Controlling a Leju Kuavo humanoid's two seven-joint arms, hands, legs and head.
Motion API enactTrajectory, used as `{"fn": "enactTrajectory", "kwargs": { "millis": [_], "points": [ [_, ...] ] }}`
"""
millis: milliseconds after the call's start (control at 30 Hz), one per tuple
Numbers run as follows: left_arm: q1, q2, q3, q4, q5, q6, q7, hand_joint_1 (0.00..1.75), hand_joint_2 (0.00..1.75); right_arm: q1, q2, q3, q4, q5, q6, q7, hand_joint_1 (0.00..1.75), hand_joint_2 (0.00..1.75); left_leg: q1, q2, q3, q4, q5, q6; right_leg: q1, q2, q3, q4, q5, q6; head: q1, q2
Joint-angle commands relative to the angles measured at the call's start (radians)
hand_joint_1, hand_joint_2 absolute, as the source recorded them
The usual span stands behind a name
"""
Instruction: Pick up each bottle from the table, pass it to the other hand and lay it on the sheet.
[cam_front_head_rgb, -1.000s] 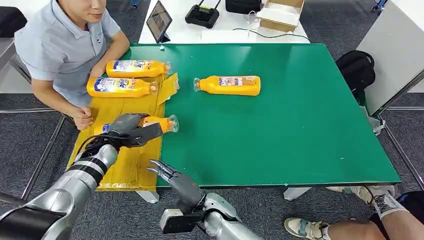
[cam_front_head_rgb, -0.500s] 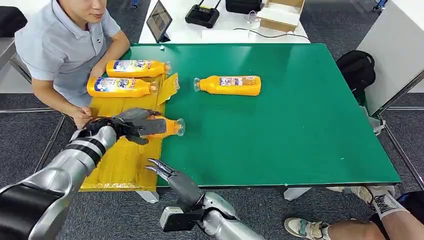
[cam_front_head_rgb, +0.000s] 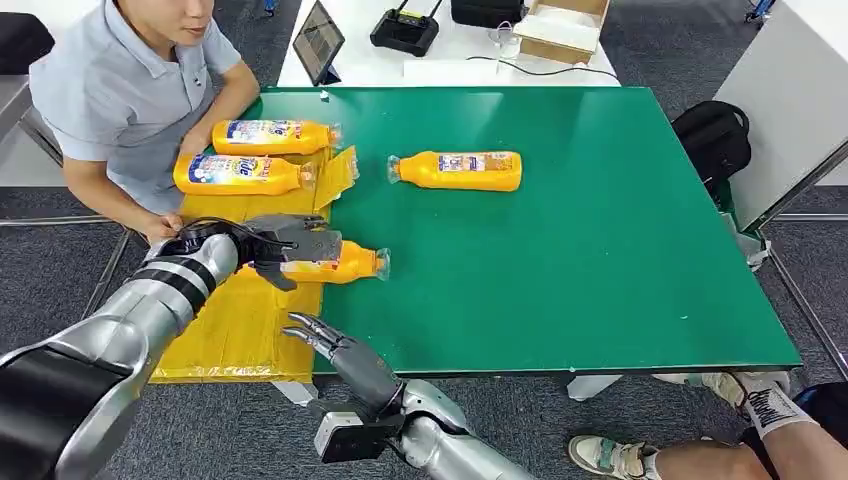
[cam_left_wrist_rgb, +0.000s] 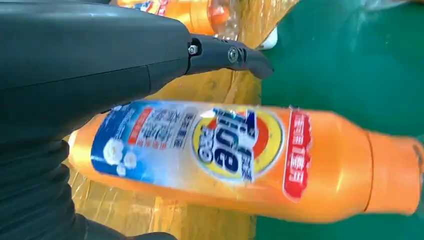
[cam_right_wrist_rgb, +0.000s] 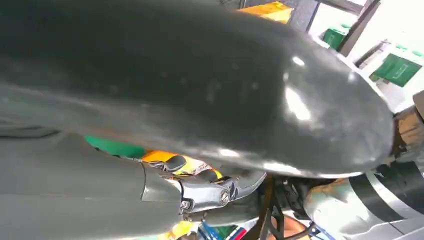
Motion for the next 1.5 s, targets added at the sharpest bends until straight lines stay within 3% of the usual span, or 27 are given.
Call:
{"fn": "enactTrajectory", "kwargs": {
  "millis": [33,100,267,367,467,533,567,767,933,1033,1167,1233,1400,1500],
  "points": [
    [-0.042,0.0,-0.017,0.064,0.069,0.032,-0.033,0.0,1.75,-0.04,-0.039,0.057,0.013,-0.02,-0.012,-0.034,0.0,0.0,0.001,0.001,0.005,0.0,-0.002,0.002,0.001,0.0,0.005,0.0,-0.002,-0.003,0.0,0.0],
    [-0.032,0.014,0.032,0.029,0.137,0.084,-0.105,0.0,1.75,-0.037,-0.048,0.064,-0.005,-0.03,-0.015,-0.034,0.0,0.0,0.0,0.001,0.004,0.0,-0.002,0.001,0.001,0.0,0.004,0.0,-0.002,-0.003,0.0,0.0],
    [0.056,0.033,0.194,-0.083,0.39,0.051,-0.309,0.0,1.75,-0.023,-0.076,0.083,-0.11,-0.065,-0.026,-0.034,0.0,0.0,0.0,0.004,0.007,0.0,-0.003,0.002,0.001,0.003,0.006,-0.001,-0.002,-0.003,0.0,0.0],
    [0.225,0.008,0.312,-0.303,0.613,0.071,-0.38,0.0,1.75,-0.003,-0.096,0.084,-0.2,-0.086,-0.071,-0.034,0.0,0.0,0.0,0.002,0.004,-0.001,-0.002,0.001,0.0,0.001,0.004,-0.001,-0.001,-0.002,0.0,0.0],
    [0.472,-0.047,0.388,-0.666,0.843,0.099,-0.316,0.0,1.75,0.051,-0.145,0.044,-0.342,-0.071,-0.121,-0.034,0.0,0.0,-0.001,0.001,0.009,-0.003,-0.002,0.002,0.0,-0.001,0.009,-0.003,-0.002,-0.002,-0.001,0.0],
    [0.546,-0.06,0.396,-0.761,0.912,0.117,-0.278,0.0,1.75,0.078,-0.174,0.026,-0.411,-0.054,-0.153,-0.034,0.0,0.0,-0.001,0.0,0.008,-0.003,-0.003,0.002,0.0,-0.002,0.008,-0.003,-0.003,-0.002,0.0,0.0],
    [0.602,-0.068,0.399,-0.821,0.938,0.166,-0.271,0.0,1.75,0.109,-0.203,-0.006,-0.468,-0.04,-0.182,-0.034,0.0,1.75,-0.001,0.001,0.006,-0.003,-0.002,0.002,-0.001,-0.001,0.006,-0.003,-0.002,-0.001,0.0,0.0],
    [0.724,-0.082,0.413,-0.909,1.004,0.28,-0.251,0.0,1.75,0.201,-0.268,-0.18,-0.543,0.063,-0.214,-0.034,0.0,1.75,0.0,0.001,0.006,-0.001,-0.005,0.002,0.0,-0.002,0.008,-0.003,-0.004,-0.003,0.0,0.0],
    [0.781,-0.075,0.416,-0.947,0.979,0.353,-0.242,0.0,1.75,0.244,-0.267,-0.325,-0.531,0.161,-0.138,-0.034,0.0,1.75,0.0,0.002,0.002,0.0,-0.003,0.001,0.0,0.0,0.003,-0.003,-0.002,-0.002,-0.001,0.0],
    [0.833,-0.076,0.43,-0.975,0.913,0.441,-0.247,0.0,1.75,0.26,-0.29,-0.418,-0.509,0.258,-0.17,0.0,0.0,1.75,0.0,0.0,0.004,0.0,-0.004,0.002,0.0,-0.003,0.005,-0.003,-0.003,-0.003,0.0,0.0],
    [0.852,-0.076,0.437,-0.987,0.896,0.466,-0.245,0.0,1.75,0.278,-0.29,-0.473,-0.525,0.277,-0.15,-0.01,0.0,1.75,-0.001,0.001,0.006,-0.001,-0.005,0.002,0.0,-0.002,0.007,-0.003,-0.004,-0.003,0.0,0.0],
    [0.863,-0.086,0.448,-0.989,0.824,0.562,-0.229,0.0,1.75,0.288,-0.294,-0.529,-0.537,0.341,-0.199,0.022,0.0,1.75,-0.001,0.001,0.002,0.0,-0.003,0.001,-0.001,-0.001,0.003,-0.002,-0.002,-0.002,0.0,0.0],
    [0.952,-0.09,0.445,-1.064,0.712,0.663,-0.228,0.0,1.75,0.221,-0.375,-0.698,-0.402,0.453,-0.186,0.203,0.0,1.75,-0.001,0.001,0.002,-0.001,-0.003,0.002,-0.001,-0.001,0.003,-0.003,-0.002,-0.001,0.0,0.0],
    [0.97,-0.093,0.431,-1.096,0.684,0.671,-0.22,0.0,1.75,0.159,-0.408,-0.753,-0.278,0.501,-0.152,0.216,0.0,1.75,-0.001,0.002,0.003,-0.001,-0.003,0.002,-0.001,0.0,0.004,-0.003,-0.001,-0.002,-0.001,0.0]
  ]
}}
